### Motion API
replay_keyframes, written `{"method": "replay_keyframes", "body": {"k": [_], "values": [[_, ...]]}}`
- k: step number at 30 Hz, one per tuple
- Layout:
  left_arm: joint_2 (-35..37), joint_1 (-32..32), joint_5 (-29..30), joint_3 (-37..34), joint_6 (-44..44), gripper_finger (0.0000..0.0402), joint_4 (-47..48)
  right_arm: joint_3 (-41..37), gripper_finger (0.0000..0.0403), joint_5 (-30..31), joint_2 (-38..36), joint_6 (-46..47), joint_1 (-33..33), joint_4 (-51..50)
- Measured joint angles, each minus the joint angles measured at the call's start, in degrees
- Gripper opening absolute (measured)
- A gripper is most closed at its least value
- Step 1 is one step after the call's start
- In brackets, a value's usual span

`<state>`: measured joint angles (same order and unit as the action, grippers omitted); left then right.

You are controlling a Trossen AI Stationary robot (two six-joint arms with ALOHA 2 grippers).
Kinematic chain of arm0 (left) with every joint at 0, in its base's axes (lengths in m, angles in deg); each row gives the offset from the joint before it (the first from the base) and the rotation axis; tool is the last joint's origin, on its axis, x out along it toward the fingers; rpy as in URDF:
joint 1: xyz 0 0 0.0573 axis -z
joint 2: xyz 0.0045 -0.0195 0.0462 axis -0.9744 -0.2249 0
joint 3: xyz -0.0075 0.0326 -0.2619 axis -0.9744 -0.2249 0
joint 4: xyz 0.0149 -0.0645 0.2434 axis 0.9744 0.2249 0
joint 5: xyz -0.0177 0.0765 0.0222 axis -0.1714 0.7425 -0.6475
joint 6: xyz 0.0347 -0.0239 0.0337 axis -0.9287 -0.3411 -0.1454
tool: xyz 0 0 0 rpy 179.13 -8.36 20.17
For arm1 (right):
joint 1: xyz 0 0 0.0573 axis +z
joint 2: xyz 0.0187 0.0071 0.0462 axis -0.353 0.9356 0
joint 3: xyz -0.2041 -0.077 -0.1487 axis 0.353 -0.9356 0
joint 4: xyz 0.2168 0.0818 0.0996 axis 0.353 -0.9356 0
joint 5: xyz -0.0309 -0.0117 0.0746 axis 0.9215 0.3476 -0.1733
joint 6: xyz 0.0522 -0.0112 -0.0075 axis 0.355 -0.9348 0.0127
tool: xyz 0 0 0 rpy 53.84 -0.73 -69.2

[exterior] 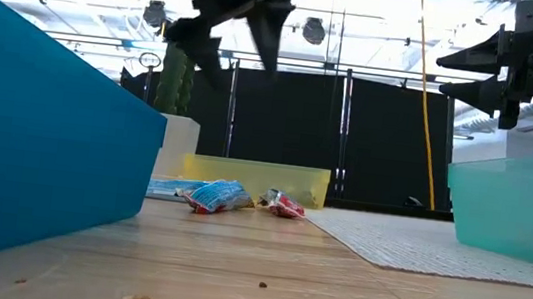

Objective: Pick and place Granola Bars by type
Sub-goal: Put the yellow granola bar into the green bin

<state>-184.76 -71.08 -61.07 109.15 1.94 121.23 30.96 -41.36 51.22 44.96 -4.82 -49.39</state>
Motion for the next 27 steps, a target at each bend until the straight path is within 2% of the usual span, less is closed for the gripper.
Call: {"method": "replay_keyframes", "body": {"k": [9,15,21,27], "values": [[0.04,2.91,0.04,-7.54,0.09,0.0397,-2.62,0.0,0.0251,0.0,0.0,0.0,0.0,-0.01],[0.04,3.94,-1.64,-12.06,-9.02,0.0397,-2.51,0.0,0.0251,0.0,0.0,0.0,0.0,0.0],[0.04,3.99,-5.89,-17.9,-21.14,0.0397,-2.5,0.0,0.0251,0.0,0.0,0.0,-0.01,0.0],[0.04,3.06,-5.95,-22.6,-35.37,0.0397,-2.42,0.0,0.0251,0.0,0.0,0.0,-0.01,0.0]]}}
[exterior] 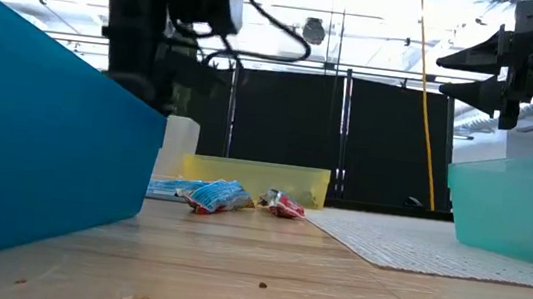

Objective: Pick and place Granola Bars by type
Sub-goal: Put the yellow granola bar into the green bin

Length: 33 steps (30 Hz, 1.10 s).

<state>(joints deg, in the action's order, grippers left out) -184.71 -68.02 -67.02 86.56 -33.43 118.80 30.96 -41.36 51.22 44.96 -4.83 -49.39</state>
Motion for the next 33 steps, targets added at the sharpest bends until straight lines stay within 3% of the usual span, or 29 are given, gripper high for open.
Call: {"method": "replay_keyframes", "body": {"k": [13,33], "values": [[0.0,-5.95,3.08,-3.7,-20.27,0.0397,-3.8,0.0,0.0251,0.01,0.0,0.0,-0.01,0.0],[0.02,-7.61,0.87,-4.07,-25.07,0.0397,-10.9,0.0,0.0251,0.02,0.0,0.0,-0.01,0.0]]}}
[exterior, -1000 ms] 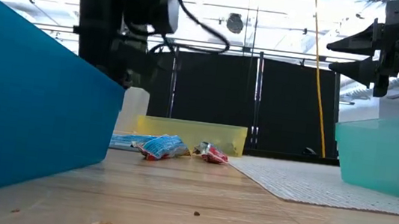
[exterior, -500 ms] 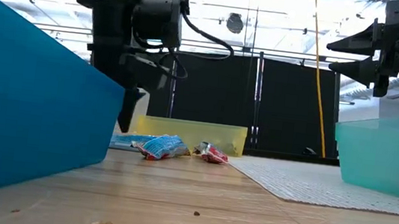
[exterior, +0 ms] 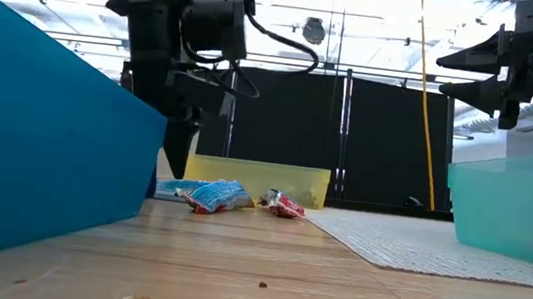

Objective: Pick and place Granola Bars by type
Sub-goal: Put the yellow granola bar into the green bin

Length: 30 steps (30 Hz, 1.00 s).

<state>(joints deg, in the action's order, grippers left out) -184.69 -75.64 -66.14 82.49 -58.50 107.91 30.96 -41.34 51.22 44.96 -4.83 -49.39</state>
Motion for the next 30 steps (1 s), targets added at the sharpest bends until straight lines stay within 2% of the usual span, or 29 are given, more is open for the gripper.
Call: {"method": "replay_keyframes", "body": {"k": [10,18,21,30], "values": [[0.33,-1.0,-1.01,-2.86,-0.18,0.0397,-1.91,0.0,0.0251,-0.02,0.0,0.01,0.0,0.0],[0.21,-1.58,-4.38,-2.95,-0.49,0.039,-2.09,0.0,0.0251,-0.02,0.02,0.0,0.01,0.0],[0.15,-1.51,-4.97,-2.95,-0.37,0.0357,-1.72,0.0,0.0251,-0.01,0.0,0.0,0.01,0.0],[0.02,-1.41,-8.81,-3.08,2.14,0.0189,-1.17,0.0,0.0251,0.0,0.02,0.0,0.0,0.0]]}}
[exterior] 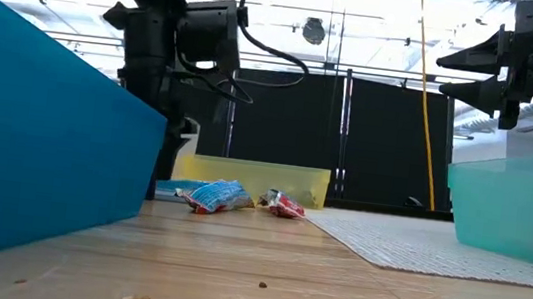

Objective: Pick and place Granola Bars by type
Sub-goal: Put the yellow granola bar into the green bin

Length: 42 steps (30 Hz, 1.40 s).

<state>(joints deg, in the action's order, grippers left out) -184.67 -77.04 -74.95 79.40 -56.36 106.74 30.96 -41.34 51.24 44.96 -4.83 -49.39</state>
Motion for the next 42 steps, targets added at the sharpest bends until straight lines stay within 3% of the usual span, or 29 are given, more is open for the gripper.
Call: {"method": "replay_keyframes", "body": {"k": [10,16,30,42], "values": [[-0.07,0.07,-0.01,0.5,6.01,0.0018,1.87,0.0,0.0251,-0.02,0.0,0.0,0.0,0.0],[2.25,0.19,1.98,2.53,9.97,0.0015,4.05,0.0,0.0251,0.0,0.0,0.0,0.0,0.0],[17.54,1.34,6.77,9.32,13.18,0.0007,4.96,0.0,0.0251,0.0,-0.02,0.0,0.02,-0.03],[21.33,1.47,3.9,22.62,10.97,0.0007,2.39,0.0,0.0251,0.0,-0.02,0.0,0.02,-0.09]]}}
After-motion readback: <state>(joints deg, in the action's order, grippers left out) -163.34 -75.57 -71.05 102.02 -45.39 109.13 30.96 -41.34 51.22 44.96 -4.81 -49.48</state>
